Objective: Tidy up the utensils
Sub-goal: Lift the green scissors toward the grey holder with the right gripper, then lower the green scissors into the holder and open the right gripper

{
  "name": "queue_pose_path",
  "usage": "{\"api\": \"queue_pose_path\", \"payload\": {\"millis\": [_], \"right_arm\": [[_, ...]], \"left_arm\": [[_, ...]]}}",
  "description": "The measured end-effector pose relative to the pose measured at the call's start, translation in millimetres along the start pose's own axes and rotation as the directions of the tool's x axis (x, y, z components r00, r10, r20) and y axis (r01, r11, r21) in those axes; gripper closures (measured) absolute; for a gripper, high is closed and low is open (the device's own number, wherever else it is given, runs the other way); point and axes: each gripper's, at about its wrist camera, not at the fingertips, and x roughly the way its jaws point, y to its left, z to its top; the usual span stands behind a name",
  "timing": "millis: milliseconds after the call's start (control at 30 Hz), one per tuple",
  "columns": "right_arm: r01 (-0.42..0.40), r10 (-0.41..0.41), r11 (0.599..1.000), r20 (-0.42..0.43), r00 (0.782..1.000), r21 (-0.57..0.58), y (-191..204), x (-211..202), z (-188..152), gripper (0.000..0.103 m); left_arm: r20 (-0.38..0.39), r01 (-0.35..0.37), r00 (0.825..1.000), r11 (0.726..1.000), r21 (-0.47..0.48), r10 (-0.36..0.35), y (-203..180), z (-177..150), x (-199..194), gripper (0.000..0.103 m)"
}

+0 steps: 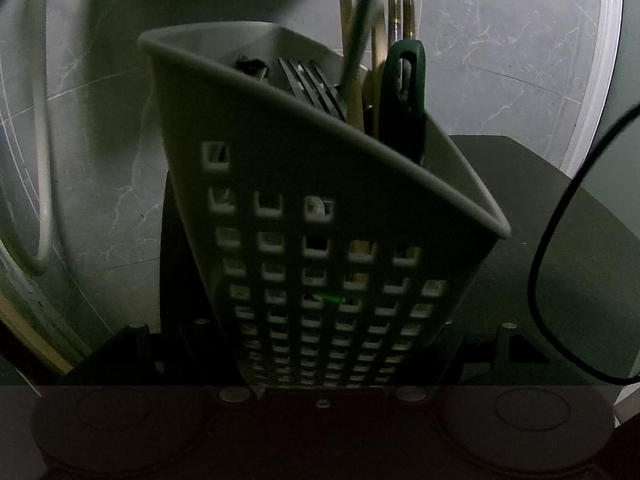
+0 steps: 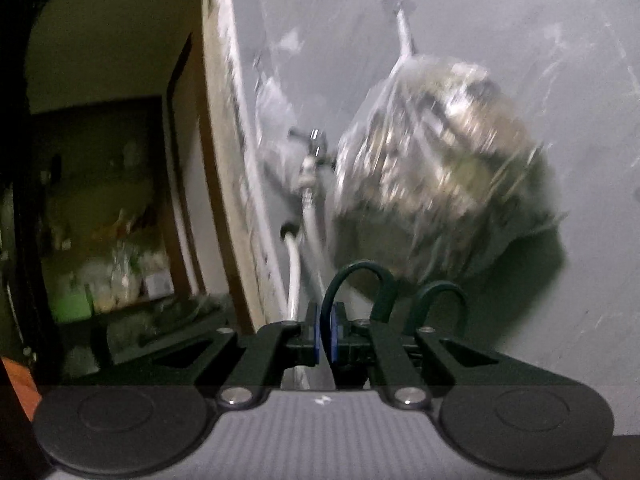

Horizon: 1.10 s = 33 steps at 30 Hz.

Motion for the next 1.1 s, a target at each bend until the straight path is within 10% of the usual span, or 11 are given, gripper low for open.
{"api": "queue_pose_path", "payload": {"millis": [667,1100], "right_arm": [[-0.013,0.011,1.000,-0.290,0.957,-0.006,7.2,30.4,-60.8,0.093],[-0.022,0.027,1.000,-0.330,0.943,0.017,8.8,20.2,-67.1,0.064]], "left_arm": [[0.002,-0.001,1.000,1.000,-0.003,0.001,-1.6,0.2,0.4,0.027],[0.004,0.000,1.000,1.000,0.000,0.000,-0.5,1.2,0.8,0.027]]}}
